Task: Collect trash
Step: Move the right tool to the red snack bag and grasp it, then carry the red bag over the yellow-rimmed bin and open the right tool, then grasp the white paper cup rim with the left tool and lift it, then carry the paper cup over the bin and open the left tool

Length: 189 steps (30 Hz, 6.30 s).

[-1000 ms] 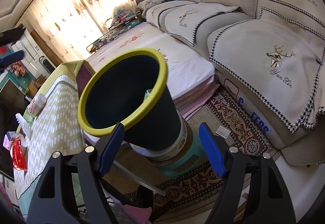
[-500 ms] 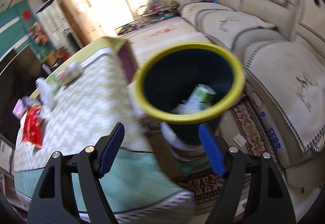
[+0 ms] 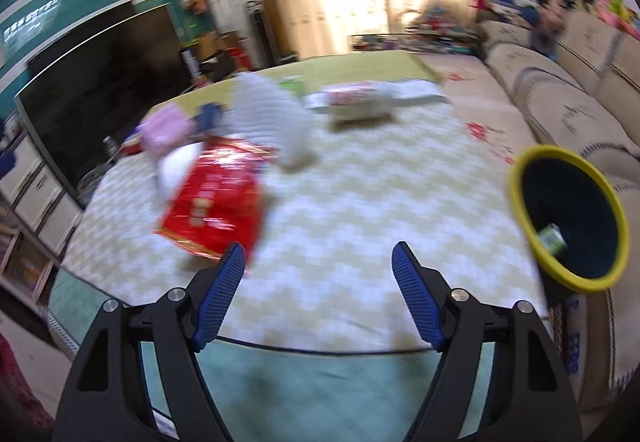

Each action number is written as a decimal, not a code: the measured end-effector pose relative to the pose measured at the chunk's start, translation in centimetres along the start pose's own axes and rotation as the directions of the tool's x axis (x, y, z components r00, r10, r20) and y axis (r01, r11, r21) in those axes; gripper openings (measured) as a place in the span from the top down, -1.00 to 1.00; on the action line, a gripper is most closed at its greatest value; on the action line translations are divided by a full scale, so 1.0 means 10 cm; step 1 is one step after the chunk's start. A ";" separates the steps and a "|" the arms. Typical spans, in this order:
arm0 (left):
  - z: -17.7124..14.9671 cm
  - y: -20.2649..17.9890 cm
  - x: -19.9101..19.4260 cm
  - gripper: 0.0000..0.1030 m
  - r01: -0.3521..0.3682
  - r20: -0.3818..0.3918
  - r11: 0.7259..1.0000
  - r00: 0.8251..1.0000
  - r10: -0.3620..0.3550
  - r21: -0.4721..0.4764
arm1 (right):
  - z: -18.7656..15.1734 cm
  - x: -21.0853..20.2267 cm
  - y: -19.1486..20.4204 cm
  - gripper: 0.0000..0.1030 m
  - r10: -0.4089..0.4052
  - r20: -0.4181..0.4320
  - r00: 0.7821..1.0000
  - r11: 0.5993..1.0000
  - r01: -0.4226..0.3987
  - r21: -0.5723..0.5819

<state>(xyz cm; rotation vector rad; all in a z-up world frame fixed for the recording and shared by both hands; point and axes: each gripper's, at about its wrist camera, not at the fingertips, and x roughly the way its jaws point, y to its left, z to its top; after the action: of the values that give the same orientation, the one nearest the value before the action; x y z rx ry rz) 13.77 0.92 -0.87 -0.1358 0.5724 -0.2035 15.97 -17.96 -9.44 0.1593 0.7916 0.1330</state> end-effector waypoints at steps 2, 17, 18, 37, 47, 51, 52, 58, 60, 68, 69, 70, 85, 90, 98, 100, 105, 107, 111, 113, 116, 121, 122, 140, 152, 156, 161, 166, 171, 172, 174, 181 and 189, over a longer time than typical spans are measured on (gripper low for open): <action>-0.03 0.09 0.01 -0.90 -0.002 -0.002 1.000 1.000 0.002 -0.011 | 0.00 0.04 0.24 -0.43 0.013 0.002 1.000 0.999 -0.013 -0.050; -0.16 0.22 0.19 -0.90 -0.006 -0.030 0.998 1.000 0.004 -0.060 | 0.03 0.58 0.86 -0.44 -0.058 -0.044 0.997 0.981 0.048 -0.187; -0.17 0.22 0.22 -0.90 -0.006 -0.034 0.998 0.999 0.003 -0.062 | 0.04 0.61 0.87 -0.44 -0.068 -0.044 0.997 0.980 0.059 -0.191; -0.24 0.13 0.43 -0.90 0.012 -0.083 0.999 0.996 -0.016 -0.052 | 0.07 0.49 0.54 0.85 -0.041 -0.031 0.999 0.994 0.037 -0.106; -0.26 0.04 0.46 -0.90 0.022 -0.093 0.999 0.995 -0.025 -0.032 | 0.08 0.22 0.15 0.85 0.000 -0.009 1.000 1.000 0.000 -0.014; -0.26 -0.02 0.48 -0.90 0.022 -0.099 1.000 0.995 -0.024 -0.021 | 0.07 0.13 0.03 0.85 0.000 0.000 1.000 1.000 0.000 0.006; -0.26 -0.04 0.49 -0.90 0.022 -0.101 1.000 0.995 -0.024 -0.017 | 0.06 0.10 0.00 0.85 -0.003 0.004 1.000 1.000 0.003 0.011; -0.26 -0.16 0.58 -0.90 0.034 -0.119 0.999 0.992 -0.033 0.006 | 0.09 -0.06 -0.37 0.85 -0.057 0.039 0.998 0.996 0.055 0.068; -0.26 -0.21 0.62 -0.90 0.038 -0.127 0.999 0.991 -0.036 0.015 | 0.11 -0.10 -0.54 0.85 -0.087 0.047 0.995 0.992 0.082 0.098; -0.29 -0.35 0.79 -0.90 0.049 -0.162 0.998 0.986 -0.042 0.041 | 0.10 -0.20 -1.38 0.85 -0.246 0.042 0.968 0.942 0.229 0.246; -0.30 -0.37 0.82 -0.90 0.049 -0.168 0.998 0.985 -0.041 0.043 | 0.09 -0.20 -1.51 0.85 -0.267 0.034 0.963 0.931 0.249 0.268; -0.30 -0.38 0.84 -0.90 0.050 -0.172 0.998 0.984 -0.042 0.045 | 0.08 -0.20 -1.61 0.85 -0.284 0.028 0.958 0.922 0.265 0.283; -0.38 -0.59 1.15 -0.90 0.071 -0.241 0.995 0.969 -0.051 0.076 | -0.04 -0.03 -2.41 0.51 -0.430 -0.059 0.901 0.826 0.419 0.377; -0.43 -0.63 1.32 -0.90 0.089 -0.277 0.993 0.959 -0.065 0.073 | -0.07 -0.01 -2.42 0.49 -0.418 -0.065 0.906 0.830 0.410 0.379; -0.54 -0.69 1.74 -0.89 0.126 -0.339 0.990 0.936 -0.097 0.064 | -0.09 0.05 -2.33 0.41 -0.396 -0.068 0.916 0.843 0.391 0.369; -0.55 -0.72 1.85 -0.83 0.117 -0.343 0.990 0.936 -0.084 0.074 | -0.09 0.06 -2.31 0.41 -0.391 -0.067 0.918 0.846 0.387 0.368; -0.58 -0.79 2.03 -0.61 0.116 -0.350 0.988 0.934 -0.075 0.097 | -0.09 0.06 -2.30 0.40 -0.383 -0.065 0.921 0.849 0.379 0.369; -0.59 -0.82 2.08 -0.47 0.118 -0.353 0.988 0.933 -0.074 0.103 | -0.10 0.06 -2.30 0.40 -0.380 -0.065 0.923 0.849 0.376 0.370; -0.60 -0.87 2.14 -0.18 0.125 -0.358 0.985 0.931 -0.077 0.114 | -0.10 0.07 -2.29 0.39 -0.373 -0.068 0.925 0.852 0.371 0.369; -0.60 -0.90 2.17 0.02 0.130 -0.359 0.985 0.930 -0.081 0.117 | -0.11 0.07 -2.29 0.39 -0.370 -0.068 0.926 0.853 0.368 0.370; -0.61 -0.95 2.18 0.30 0.139 -0.361 0.983 0.929 -0.087 0.121 | -0.11 0.07 -2.28 0.38 -0.366 -0.067 0.928 0.855 0.364 0.371; -0.63 -1.01 2.15 0.72 0.175 -0.363 0.976 0.924 -0.118 0.128 | -0.11 0.05 -2.27 0.36 -0.358 -0.058 0.932 0.857 0.353 0.375; -0.64 -1.03 2.14 0.78 0.185 -0.363 0.974 0.923 -0.126 0.133 | -0.11 0.03 -2.27 0.31 -0.358 -0.053 0.932 0.857 0.351 0.378; -0.57 -1.69 1.88 0.89 0.331 -0.362 0.920 0.900 -0.241 0.211 | -0.22 -0.30 -2.45 0.18 -0.357 0.000 0.934 0.841 0.322 0.435; -0.60 -3.00 2.06 0.89 0.536 -0.468 0.784 0.806 -0.363 0.315 | -0.38 -0.67 -2.82 0.18 -0.429 0.016 0.903 0.787 0.365 0.499; -0.70 -3.56 2.17 0.89 0.609 -0.525 0.718 0.755 -0.393 0.337 | -0.48 -0.78 -2.98 0.17 -0.449 0.007 0.894 0.762 0.379 0.525; -0.87 -4.14 2.36 0.89 0.656 -0.584 0.663 0.713 -0.388 0.361 | -0.60 -0.85 -3.12 0.16 -0.457 -0.010 0.889 0.741 0.387 0.549; -0.98 -4.53 2.59 0.88 0.667 -0.624 0.649 0.693 -0.360 0.366 | -0.67 -0.87 -3.18 0.16 -0.462 -0.020 0.886 0.726 0.391 0.565; -1.00 -4.67 2.78 0.46 0.662 -0.639 0.660 0.687 -0.347 0.354 | -0.70 -0.86 -3.20 0.15 -0.460 -0.026 0.888 0.722 0.390 0.572; -0.98 -4.67 2.77 0.30 0.659 -0.631 0.664 0.692 -0.350 0.354 | -0.70 -0.86 -3.20 0.15 -0.459 -0.026 0.888 0.722 0.390 0.571; -0.93 -4.63 2.71 0.21 0.654 -0.613 0.667 0.703 -0.361 0.358 | -0.69 -0.85 -3.18 0.13 -0.455 -0.026 0.890 0.725 0.388 0.569; -0.71 -4.02 2.34 -0.08 0.631 -0.550 0.705 0.731 -0.403 0.322 | -0.62 -0.75 -3.04 0.11 -0.428 -0.020 0.904 0.755 0.369 0.542; -0.44 -2.75 1.76 -0.54 0.523 -0.406 0.809 0.823 -0.398 0.267 | -0.39 -0.52 -2.63 0.06 -0.368 -0.009 0.930 0.821 0.329 0.466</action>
<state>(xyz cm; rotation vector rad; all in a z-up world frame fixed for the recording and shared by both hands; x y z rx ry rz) 21.59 -30.07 -8.66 0.1331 0.8231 -0.8302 11.10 -44.28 -13.55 0.4642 0.7474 -0.4165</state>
